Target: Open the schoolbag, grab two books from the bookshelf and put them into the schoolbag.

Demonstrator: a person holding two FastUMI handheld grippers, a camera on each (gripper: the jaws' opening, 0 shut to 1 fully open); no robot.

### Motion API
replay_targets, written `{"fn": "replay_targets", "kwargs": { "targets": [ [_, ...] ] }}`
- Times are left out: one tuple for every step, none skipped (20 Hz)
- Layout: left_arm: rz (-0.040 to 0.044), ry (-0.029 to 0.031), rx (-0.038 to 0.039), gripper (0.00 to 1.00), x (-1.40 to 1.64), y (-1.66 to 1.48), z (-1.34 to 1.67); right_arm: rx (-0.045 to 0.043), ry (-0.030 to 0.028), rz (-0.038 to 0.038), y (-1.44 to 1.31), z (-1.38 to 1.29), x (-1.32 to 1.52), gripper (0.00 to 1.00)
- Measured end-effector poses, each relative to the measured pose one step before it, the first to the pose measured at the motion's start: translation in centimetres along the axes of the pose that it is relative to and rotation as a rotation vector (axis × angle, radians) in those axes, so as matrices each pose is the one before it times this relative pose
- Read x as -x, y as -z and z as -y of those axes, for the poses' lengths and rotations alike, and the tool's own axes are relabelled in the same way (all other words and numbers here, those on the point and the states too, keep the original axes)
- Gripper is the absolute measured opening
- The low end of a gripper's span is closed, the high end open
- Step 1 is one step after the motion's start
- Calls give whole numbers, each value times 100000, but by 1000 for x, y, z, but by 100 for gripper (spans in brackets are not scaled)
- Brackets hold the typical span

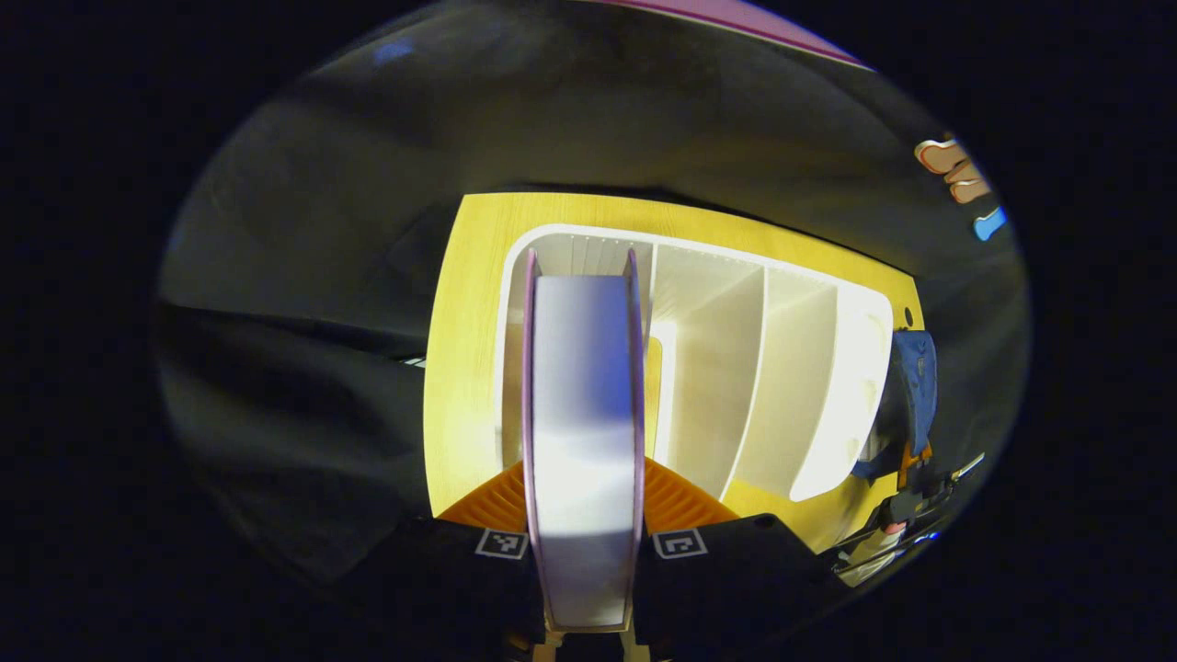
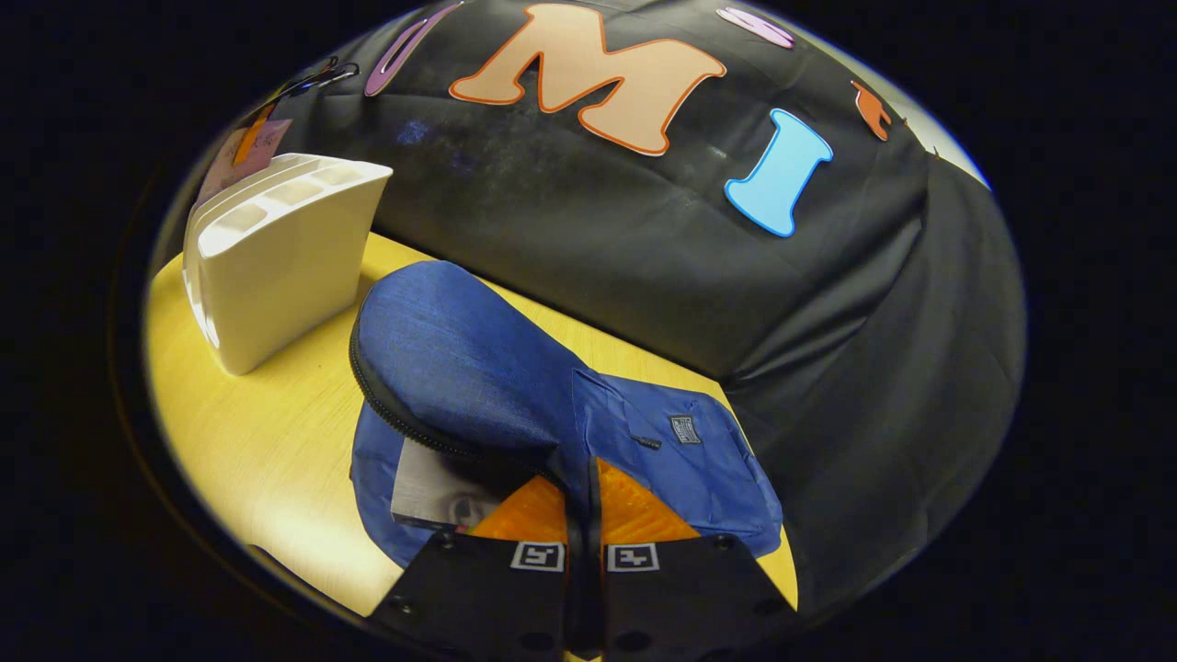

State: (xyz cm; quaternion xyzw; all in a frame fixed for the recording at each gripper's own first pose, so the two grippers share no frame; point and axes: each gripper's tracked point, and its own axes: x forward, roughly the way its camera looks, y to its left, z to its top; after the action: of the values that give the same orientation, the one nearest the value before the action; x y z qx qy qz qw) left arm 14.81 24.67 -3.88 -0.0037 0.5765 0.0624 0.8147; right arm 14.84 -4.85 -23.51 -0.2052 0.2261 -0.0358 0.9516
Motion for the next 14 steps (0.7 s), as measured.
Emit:
{"fn": "replay_targets", "kwargs": {
  "targets": [
    [181, -966, -564, 35, 689, 72, -39, -66, -198, 230, -22, 39, 48, 1],
    [462, -1400, 285, 36, 943, 221, -120, -153, -490, 98, -40, -49, -88, 3],
    [-213, -1749, 124, 34, 764, 151, -220, -482, -756, 70, 107, -14, -54, 1],
    [878, -1760, 850, 34, 598, 373, -102, -734, -891, -170, 99, -23, 69, 3],
    [146, -1317, 593, 33, 855, 348, -113, -537, -846, 288, -35, 47, 25, 1],
    [486, -642, 1128, 34, 930, 561, 46, 36, -916, 242, -76, 46, -29, 1],
    [-56, -284, 887, 35, 847, 404, 123, 40, -985, 114, 39, -19, -28, 1],
    [779, -570, 815, 36, 1078, 363, 138, -151, -794, -11, 33, 77, 85, 3],
    [568, -958, 419, 33, 1058, 193, 208, -605, -698, -118, 189, 16, 51, 1],
    [907, -958, 24, 34, 936, 173, 175, -657, -654, -145, 85, 38, -22, 1],
    [940, -1034, 302, 34, 957, 89, 83, -491, -536, -230, 15, 44, -36, 1],
    [519, -562, -105, 34, 884, 424, 290, -96, -494, -154, 2, 43, 31, 3],
    [1243, -554, 590, 34, 1034, 145, 232, 452, -281, 48, 20, 95, 65, 3],
    [1169, -290, 416, 35, 1143, 172, 365, 501, -277, 328, -122, 105, 42, 1]
  ]
}}
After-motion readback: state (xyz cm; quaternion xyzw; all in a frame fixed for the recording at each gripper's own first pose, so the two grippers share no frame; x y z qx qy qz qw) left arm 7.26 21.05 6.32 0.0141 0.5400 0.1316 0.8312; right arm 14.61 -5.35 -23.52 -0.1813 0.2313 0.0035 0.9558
